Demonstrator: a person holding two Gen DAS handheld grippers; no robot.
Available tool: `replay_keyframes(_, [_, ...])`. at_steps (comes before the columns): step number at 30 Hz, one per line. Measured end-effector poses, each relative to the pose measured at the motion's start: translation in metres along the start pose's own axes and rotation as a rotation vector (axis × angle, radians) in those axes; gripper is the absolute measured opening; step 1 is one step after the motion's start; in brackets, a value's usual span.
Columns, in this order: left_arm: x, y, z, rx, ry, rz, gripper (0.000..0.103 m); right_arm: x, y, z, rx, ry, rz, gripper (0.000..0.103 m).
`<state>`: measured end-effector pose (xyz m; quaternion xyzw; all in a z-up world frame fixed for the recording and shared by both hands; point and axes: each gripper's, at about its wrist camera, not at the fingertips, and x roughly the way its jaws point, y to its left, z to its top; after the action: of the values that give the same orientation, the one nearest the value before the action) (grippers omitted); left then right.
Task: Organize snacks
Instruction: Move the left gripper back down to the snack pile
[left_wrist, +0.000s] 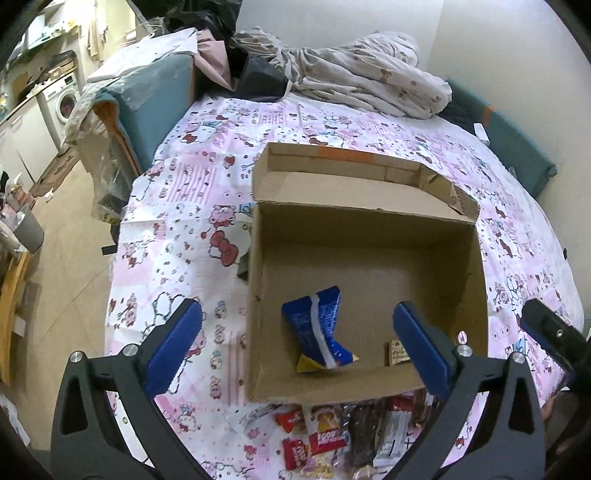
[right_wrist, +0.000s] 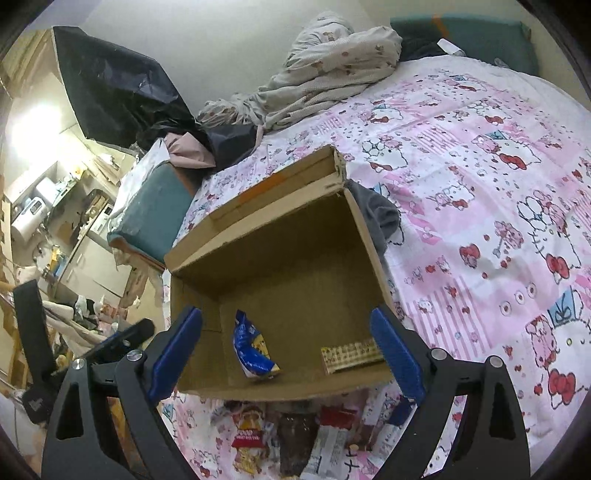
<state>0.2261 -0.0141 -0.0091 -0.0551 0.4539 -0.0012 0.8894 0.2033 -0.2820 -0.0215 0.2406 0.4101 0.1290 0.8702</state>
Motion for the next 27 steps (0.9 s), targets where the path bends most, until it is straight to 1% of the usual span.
replay_keyframes(3, [-0.008, 0.008, -0.005, -0.001, 0.006, 0.001, 0.102, -0.004, -0.001, -0.008, -0.002, 0.011, -0.012, 0.095])
replay_keyframes(5, [-0.01, 0.011, -0.01, 0.017, 0.019, -0.006, 0.102, -0.007, -0.001, -0.013, -0.007, 0.019, -0.023, 0.095])
replay_keyframes(11, [-0.025, 0.021, -0.026, 0.026, 0.007, 0.008, 0.102, -0.014, -0.002, -0.027, -0.006, 0.042, -0.03, 0.095])
replay_keyframes(17, [-0.032, 0.036, -0.043, 0.006, 0.009, 0.019, 0.102, -0.019, -0.009, -0.041, 0.018, 0.08, -0.044, 0.095])
replay_keyframes(23, [-0.027, 0.051, -0.062, -0.049, 0.05, 0.019, 0.102, -0.019, -0.019, -0.052, 0.04, 0.118, -0.077, 0.095])
replay_keyframes(27, [-0.023, 0.058, -0.068, -0.064, 0.064, 0.026, 0.102, -0.019, -0.027, -0.057, 0.064, 0.146, -0.09, 0.095])
